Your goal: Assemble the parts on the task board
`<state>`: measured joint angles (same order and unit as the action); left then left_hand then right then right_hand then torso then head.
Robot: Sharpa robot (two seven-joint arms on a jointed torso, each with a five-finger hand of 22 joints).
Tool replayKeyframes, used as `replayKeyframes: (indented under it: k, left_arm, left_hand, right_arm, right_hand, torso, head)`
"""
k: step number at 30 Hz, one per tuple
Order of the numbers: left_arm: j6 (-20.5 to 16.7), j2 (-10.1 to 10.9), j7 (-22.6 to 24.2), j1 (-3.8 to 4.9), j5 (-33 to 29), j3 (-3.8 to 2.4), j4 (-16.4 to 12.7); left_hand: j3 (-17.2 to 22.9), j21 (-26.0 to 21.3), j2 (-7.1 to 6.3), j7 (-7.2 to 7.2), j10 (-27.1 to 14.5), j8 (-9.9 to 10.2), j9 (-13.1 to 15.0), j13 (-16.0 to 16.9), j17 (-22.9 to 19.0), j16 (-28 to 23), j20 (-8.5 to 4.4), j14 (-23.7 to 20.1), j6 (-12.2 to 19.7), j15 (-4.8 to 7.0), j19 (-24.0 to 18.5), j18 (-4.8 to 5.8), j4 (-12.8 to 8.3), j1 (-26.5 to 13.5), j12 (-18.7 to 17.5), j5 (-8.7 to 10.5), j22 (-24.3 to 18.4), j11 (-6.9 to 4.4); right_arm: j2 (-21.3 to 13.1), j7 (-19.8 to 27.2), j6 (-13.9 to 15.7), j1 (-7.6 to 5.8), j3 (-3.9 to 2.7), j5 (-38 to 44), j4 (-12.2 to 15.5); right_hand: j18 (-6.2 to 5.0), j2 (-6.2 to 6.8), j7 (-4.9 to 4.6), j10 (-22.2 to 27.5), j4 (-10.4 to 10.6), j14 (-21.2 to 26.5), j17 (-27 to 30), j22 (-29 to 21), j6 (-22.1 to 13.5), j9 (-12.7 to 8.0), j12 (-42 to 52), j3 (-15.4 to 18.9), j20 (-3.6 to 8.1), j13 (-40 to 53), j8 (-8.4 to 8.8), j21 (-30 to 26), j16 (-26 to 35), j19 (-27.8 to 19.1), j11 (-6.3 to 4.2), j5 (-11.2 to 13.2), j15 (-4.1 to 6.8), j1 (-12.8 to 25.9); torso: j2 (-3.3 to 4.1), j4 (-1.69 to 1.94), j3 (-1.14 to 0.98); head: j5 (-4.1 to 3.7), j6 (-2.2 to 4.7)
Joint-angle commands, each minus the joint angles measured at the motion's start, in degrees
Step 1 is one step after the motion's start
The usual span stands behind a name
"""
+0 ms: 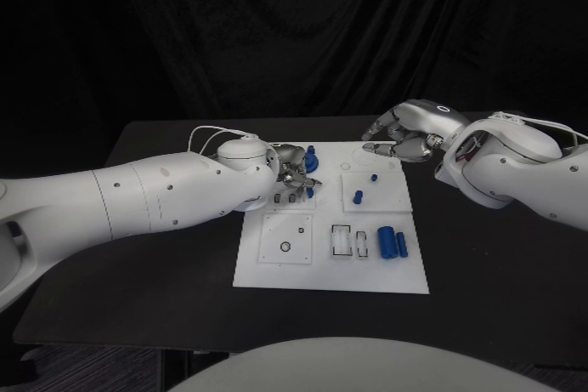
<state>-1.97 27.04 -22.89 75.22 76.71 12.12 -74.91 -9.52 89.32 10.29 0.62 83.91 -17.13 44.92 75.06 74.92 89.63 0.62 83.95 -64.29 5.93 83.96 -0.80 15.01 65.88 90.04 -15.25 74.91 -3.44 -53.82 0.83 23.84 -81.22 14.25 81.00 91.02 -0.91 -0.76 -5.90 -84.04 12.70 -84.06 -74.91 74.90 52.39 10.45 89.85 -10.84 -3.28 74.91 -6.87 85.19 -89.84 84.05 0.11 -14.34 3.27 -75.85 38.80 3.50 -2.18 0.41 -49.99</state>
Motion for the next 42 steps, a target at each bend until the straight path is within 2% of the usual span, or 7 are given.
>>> replayKeyframes:
  k: [1, 15, 23, 27, 42]
  left_arm:
    - [0.8, -0.2, 0.8, -0.16, 0.1, -0.05, 0.0]
    - [1.7, -0.5, 0.5, -0.24, 0.1, -0.05, 0.1]
    - [1.6, -0.5, 0.7, -0.28, 0.1, -0.05, 0.1]
    - [1.8, -0.5, 0.8, -0.30, 0.1, -0.05, 0.1]
    - [2.2, -0.4, 1.0, -0.33, 0.1, -0.05, 0.1]
  left_hand:
    - [0.4, -0.3, -0.05, 0.18, 6.1, 0.3, 0.1, 14.9, 15.1, 0.4, 0.29, 6.1, -0.1, -0.38, 4.8, 0.33, 0.0, 0.6, 0.0, -0.28, 13.5, 0.46]
    - [0.8, -0.3, -0.19, 0.11, 6.1, 0.3, 0.3, 14.9, 15.1, 0.4, 0.32, 6.1, -0.4, -0.39, 4.8, 0.30, -0.1, 0.8, 0.0, -0.80, 13.4, 0.44]
    - [1.2, -0.4, -0.31, 0.14, 6.1, 0.7, 0.4, 14.9, 15.1, 0.4, 0.33, 6.1, -0.2, -0.39, 4.7, 0.27, -0.4, 1.1, 0.0, -1.20, 13.3, 0.44]
    - [1.9, -0.4, -0.56, 0.18, 6.1, 1.1, 0.6, 14.9, 15.1, 0.4, 0.36, 6.1, -0.2, -0.41, 4.7, 0.27, -0.7, 1.5, 0.0, -2.40, 13.3, 0.47]
    - [3.3, -0.6, -1.38, 0.19, 6.1, 2.0, 0.9, 14.9, 15.1, 0.4, 0.41, 6.1, -0.1, -0.47, 4.5, 0.21, -1.5, 2.4, 0.0, -4.03, 13.1, 0.52]
  right_arm:
    - [0.0, 0.0, 0.3, 0.16, -0.06, 0.1, -0.1]
    - [0.1, 0.2, 0.7, 0.18, -0.06, 0.1, -0.2]
    - [0.2, 0.3, 0.8, 0.18, -0.06, 0.1, -0.3]
    - [0.2, 0.3, 0.7, 0.18, -0.06, 0.1, -0.3]
    - [0.2, 0.2, 0.7, 0.18, -0.07, 0.1, -0.3]
  right_hand:
    - [-0.44, 0.01, -0.05, -6.0, -0.4, -5.9, -15.1, 13.3, 0.4, -0.1, 0.2, 0.1, -0.18, 15.1, 0.39, -0.1, -0.2, 3.2, 0.48, -0.2, -0.35, -0.6]
    - [-0.42, 0.03, -0.07, -6.0, -0.4, -5.9, -15.1, 13.3, 0.4, -0.1, 0.2, 0.1, -0.18, 15.1, 0.39, -0.1, -0.2, 3.2, 0.49, -0.3, -0.35, -0.6]
    - [-0.43, 0.06, -0.09, -6.0, -0.5, -5.9, -15.1, 13.3, 0.5, -0.1, 0.2, 0.0, -0.18, 15.1, 0.39, -0.1, -0.2, 3.2, 0.50, -0.5, -0.36, -0.6]
    - [-0.43, 0.08, -0.09, -6.0, -0.5, -5.9, -15.1, 13.3, 0.5, -0.1, 0.2, 0.0, -0.18, 15.1, 0.40, -0.1, -0.2, 3.2, 0.50, -0.6, -0.36, -0.7]
    - [-0.46, 0.04, -0.17, -6.0, -1.0, -5.9, -15.1, 13.3, 0.6, -0.2, 0.2, -0.8, -0.20, 15.1, 0.62, -0.2, -0.2, 3.2, 0.57, -2.6, -0.42, -1.1]
  torso:
    - [-0.04, -0.04, 0.02]
    - [-0.04, 0.01, 0.10]
    - [-0.04, 0.01, 0.08]
    - [-0.04, 0.02, 0.10]
    - [0.01, 0.01, 0.06]
  head:
    - [0.03, -0.01]
    - [-0.20, -0.01]
    - [-0.03, -0.01]
    - [-0.03, -0.01]
    - [0.00, -0.01]
